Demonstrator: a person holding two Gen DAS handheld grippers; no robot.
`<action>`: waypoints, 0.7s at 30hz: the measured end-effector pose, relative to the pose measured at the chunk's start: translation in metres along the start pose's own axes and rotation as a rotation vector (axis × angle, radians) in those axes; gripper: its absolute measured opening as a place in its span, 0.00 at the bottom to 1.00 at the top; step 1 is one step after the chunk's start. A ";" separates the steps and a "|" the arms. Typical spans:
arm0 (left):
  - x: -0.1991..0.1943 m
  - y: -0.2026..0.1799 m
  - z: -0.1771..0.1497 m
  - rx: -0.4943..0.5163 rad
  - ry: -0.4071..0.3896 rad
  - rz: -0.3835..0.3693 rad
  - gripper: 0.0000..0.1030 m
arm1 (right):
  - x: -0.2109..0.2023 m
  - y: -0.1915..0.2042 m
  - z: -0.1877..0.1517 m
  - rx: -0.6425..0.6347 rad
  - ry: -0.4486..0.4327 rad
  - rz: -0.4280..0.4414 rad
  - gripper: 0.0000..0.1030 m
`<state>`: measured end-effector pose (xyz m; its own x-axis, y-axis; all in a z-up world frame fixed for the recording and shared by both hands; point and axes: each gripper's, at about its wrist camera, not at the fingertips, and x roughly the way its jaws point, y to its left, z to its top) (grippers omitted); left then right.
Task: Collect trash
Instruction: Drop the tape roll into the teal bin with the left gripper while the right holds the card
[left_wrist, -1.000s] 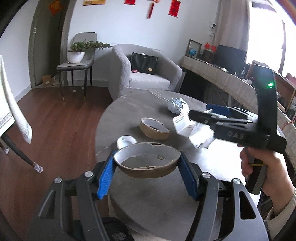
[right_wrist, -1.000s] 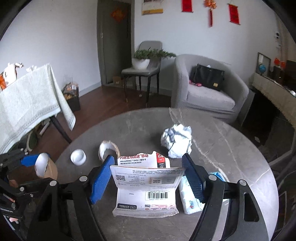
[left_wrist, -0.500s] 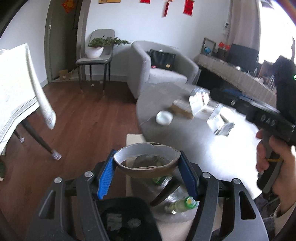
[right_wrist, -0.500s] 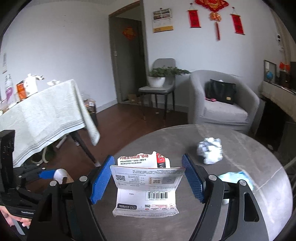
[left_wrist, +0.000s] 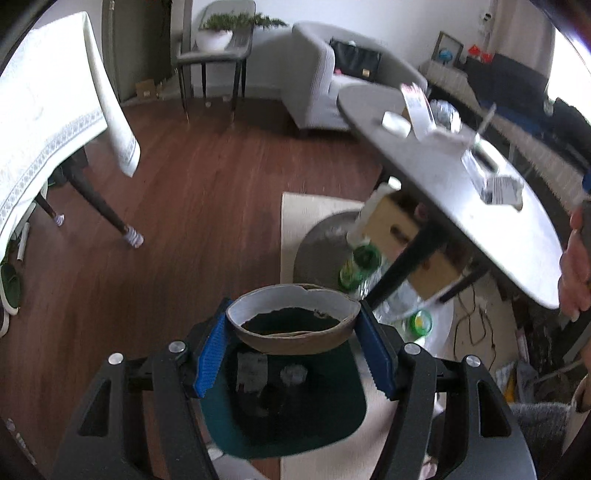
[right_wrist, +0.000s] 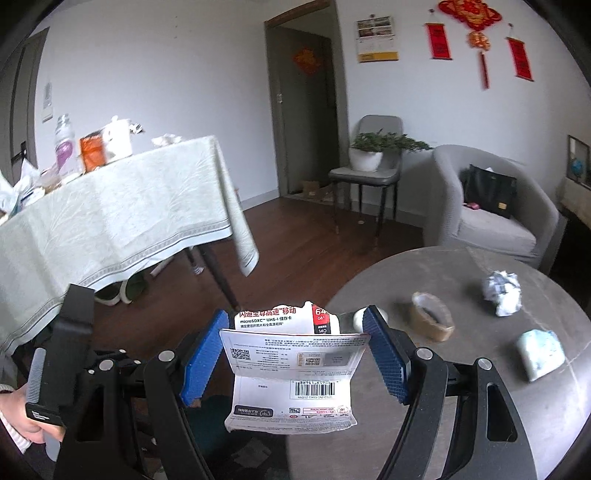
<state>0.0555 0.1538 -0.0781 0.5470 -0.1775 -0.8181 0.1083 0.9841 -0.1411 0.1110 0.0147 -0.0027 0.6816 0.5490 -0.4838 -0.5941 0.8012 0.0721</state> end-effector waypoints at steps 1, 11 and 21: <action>0.002 0.001 -0.004 0.006 0.013 0.001 0.66 | 0.002 0.004 -0.001 -0.002 0.006 0.005 0.74; 0.022 0.004 -0.030 0.035 0.156 -0.011 0.70 | 0.022 0.036 -0.012 -0.038 0.078 0.044 0.74; 0.003 0.028 -0.032 0.008 0.104 0.000 0.75 | 0.049 0.060 -0.019 -0.059 0.153 0.067 0.74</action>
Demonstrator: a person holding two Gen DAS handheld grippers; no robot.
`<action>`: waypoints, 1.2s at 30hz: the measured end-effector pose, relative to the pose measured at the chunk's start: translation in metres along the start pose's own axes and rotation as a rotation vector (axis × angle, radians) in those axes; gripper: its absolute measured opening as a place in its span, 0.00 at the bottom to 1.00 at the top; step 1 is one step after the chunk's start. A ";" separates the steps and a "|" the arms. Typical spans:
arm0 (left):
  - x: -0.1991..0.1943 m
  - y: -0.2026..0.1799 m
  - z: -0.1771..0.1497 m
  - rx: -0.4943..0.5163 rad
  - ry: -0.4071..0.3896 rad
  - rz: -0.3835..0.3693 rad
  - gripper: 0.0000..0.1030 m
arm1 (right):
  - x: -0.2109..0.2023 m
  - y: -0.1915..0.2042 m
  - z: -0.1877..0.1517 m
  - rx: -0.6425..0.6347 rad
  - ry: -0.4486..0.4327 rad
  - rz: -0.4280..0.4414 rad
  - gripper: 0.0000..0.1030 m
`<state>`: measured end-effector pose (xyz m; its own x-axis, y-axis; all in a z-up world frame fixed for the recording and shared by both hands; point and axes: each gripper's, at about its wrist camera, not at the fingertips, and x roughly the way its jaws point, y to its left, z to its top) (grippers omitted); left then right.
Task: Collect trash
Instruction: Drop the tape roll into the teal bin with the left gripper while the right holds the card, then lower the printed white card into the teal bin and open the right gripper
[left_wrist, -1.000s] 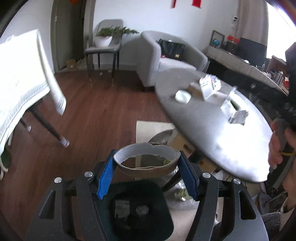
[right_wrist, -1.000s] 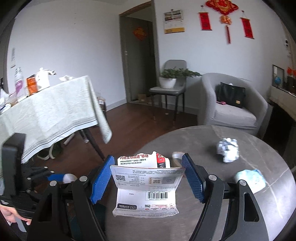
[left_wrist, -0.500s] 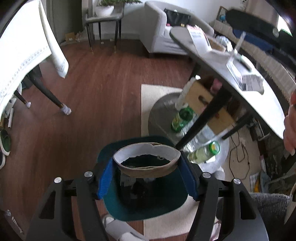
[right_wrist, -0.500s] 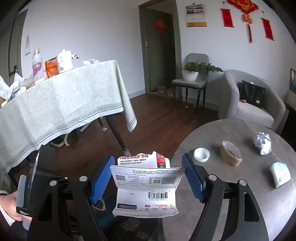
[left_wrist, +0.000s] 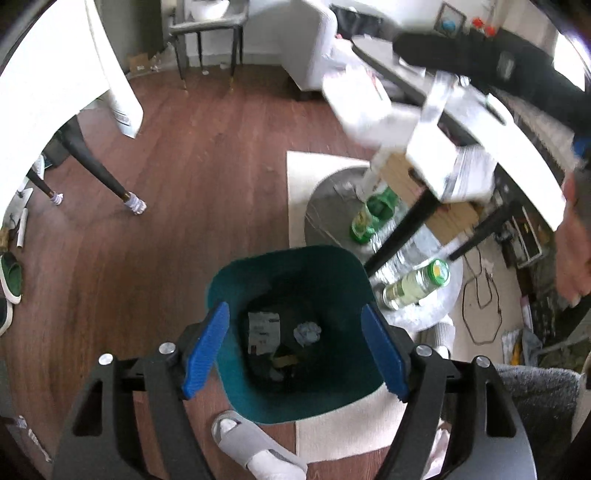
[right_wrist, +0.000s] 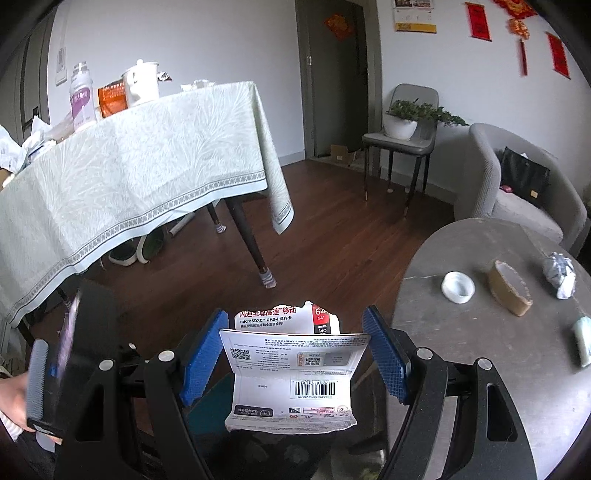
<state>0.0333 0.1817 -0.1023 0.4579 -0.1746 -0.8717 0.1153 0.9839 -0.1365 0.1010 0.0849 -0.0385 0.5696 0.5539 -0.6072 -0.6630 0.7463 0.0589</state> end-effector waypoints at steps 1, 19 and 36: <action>-0.006 0.004 0.001 -0.007 -0.021 0.000 0.75 | 0.002 0.001 0.000 -0.001 0.005 0.002 0.74; -0.077 0.045 0.005 -0.105 -0.287 0.028 0.55 | 0.063 0.036 -0.020 -0.005 0.144 0.033 0.74; -0.121 0.037 0.010 -0.098 -0.457 -0.015 0.43 | 0.110 0.045 -0.067 -0.063 0.357 -0.001 0.74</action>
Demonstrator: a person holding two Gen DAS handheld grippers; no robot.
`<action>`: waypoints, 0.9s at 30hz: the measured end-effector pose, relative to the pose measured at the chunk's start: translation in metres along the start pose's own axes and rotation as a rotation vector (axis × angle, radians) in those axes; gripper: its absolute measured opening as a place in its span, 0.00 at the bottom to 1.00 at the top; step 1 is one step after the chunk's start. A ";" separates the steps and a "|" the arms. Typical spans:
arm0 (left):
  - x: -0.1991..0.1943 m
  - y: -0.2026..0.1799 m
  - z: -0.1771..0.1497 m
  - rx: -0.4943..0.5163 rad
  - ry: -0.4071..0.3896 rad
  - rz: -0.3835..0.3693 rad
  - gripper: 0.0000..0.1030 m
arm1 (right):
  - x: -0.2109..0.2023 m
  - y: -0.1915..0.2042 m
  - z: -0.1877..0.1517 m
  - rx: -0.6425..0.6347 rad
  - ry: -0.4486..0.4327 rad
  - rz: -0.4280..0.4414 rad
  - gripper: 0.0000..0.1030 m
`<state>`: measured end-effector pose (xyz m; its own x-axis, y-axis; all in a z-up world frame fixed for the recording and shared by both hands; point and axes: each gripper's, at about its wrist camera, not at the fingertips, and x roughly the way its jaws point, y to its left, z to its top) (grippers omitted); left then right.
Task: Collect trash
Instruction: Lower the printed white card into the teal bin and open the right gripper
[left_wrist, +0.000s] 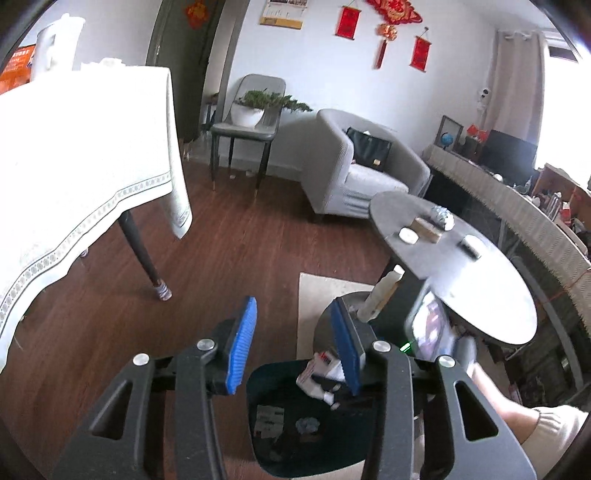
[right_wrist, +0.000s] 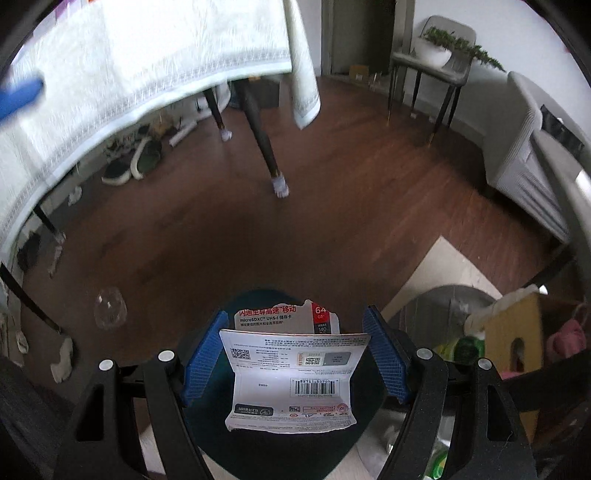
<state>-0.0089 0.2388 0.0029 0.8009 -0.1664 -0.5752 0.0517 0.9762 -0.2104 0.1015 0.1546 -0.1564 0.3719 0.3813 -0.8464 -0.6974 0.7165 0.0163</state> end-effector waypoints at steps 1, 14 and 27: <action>-0.001 -0.001 0.001 0.001 -0.004 -0.004 0.43 | 0.004 0.001 -0.003 -0.006 0.017 -0.005 0.74; -0.008 -0.024 0.014 0.017 -0.057 -0.035 0.43 | 0.001 0.000 -0.025 -0.022 0.074 -0.027 0.78; -0.006 -0.050 0.028 0.043 -0.092 -0.020 0.48 | -0.062 -0.007 -0.026 -0.029 -0.070 0.053 0.69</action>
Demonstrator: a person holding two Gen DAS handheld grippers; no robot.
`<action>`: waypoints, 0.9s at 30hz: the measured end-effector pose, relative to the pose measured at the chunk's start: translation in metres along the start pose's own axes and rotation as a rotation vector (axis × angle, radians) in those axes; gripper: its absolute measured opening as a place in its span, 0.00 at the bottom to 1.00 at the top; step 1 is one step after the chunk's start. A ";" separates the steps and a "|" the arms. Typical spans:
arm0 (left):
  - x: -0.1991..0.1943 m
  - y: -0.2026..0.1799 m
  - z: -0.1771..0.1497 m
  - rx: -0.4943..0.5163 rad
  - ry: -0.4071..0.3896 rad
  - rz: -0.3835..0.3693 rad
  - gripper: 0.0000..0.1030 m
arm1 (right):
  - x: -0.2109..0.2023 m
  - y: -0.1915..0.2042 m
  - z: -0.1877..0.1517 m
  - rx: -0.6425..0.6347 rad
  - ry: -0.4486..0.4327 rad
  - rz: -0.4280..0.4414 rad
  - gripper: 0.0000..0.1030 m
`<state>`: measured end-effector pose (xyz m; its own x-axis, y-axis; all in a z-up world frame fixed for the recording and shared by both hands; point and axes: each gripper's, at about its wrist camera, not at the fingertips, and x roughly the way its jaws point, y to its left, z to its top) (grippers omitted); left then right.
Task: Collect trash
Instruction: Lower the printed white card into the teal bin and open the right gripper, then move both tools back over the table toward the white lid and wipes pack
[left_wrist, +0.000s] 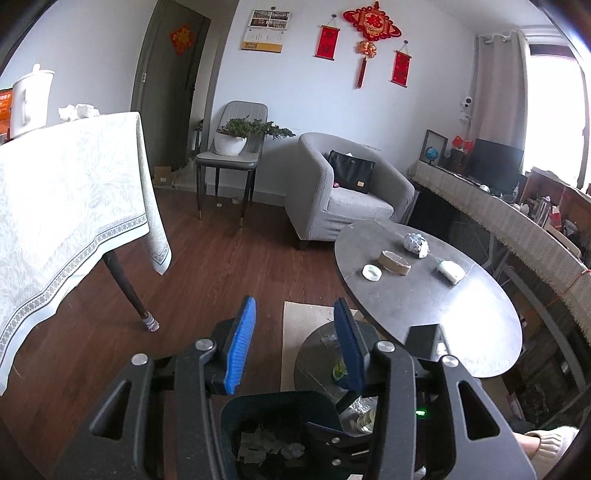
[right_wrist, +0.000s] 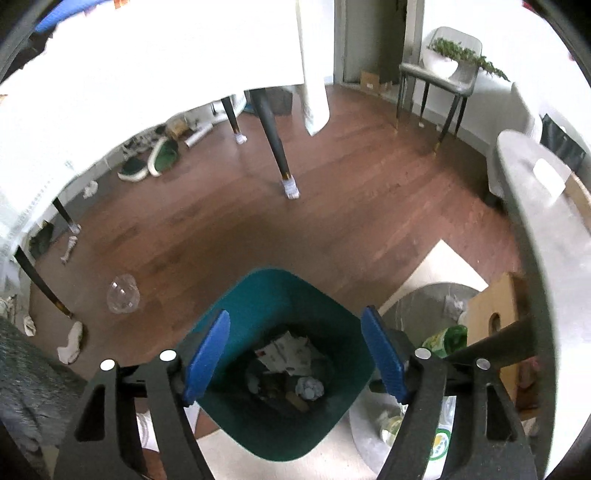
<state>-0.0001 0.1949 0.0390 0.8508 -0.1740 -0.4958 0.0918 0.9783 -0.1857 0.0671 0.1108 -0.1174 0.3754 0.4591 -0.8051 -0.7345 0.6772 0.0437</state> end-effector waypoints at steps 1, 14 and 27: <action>0.001 -0.002 0.002 0.000 -0.003 0.001 0.50 | -0.005 -0.002 0.001 0.000 -0.013 0.006 0.67; 0.019 -0.034 0.011 0.039 -0.009 -0.024 0.72 | -0.074 -0.029 0.007 0.030 -0.189 -0.013 0.65; 0.056 -0.063 0.017 0.080 0.018 -0.036 0.81 | -0.109 -0.092 0.001 0.114 -0.263 -0.102 0.65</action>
<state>0.0506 0.1258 0.0368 0.8369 -0.2102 -0.5054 0.1638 0.9772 -0.1353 0.0946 -0.0014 -0.0326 0.5882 0.5083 -0.6290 -0.6228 0.7808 0.0487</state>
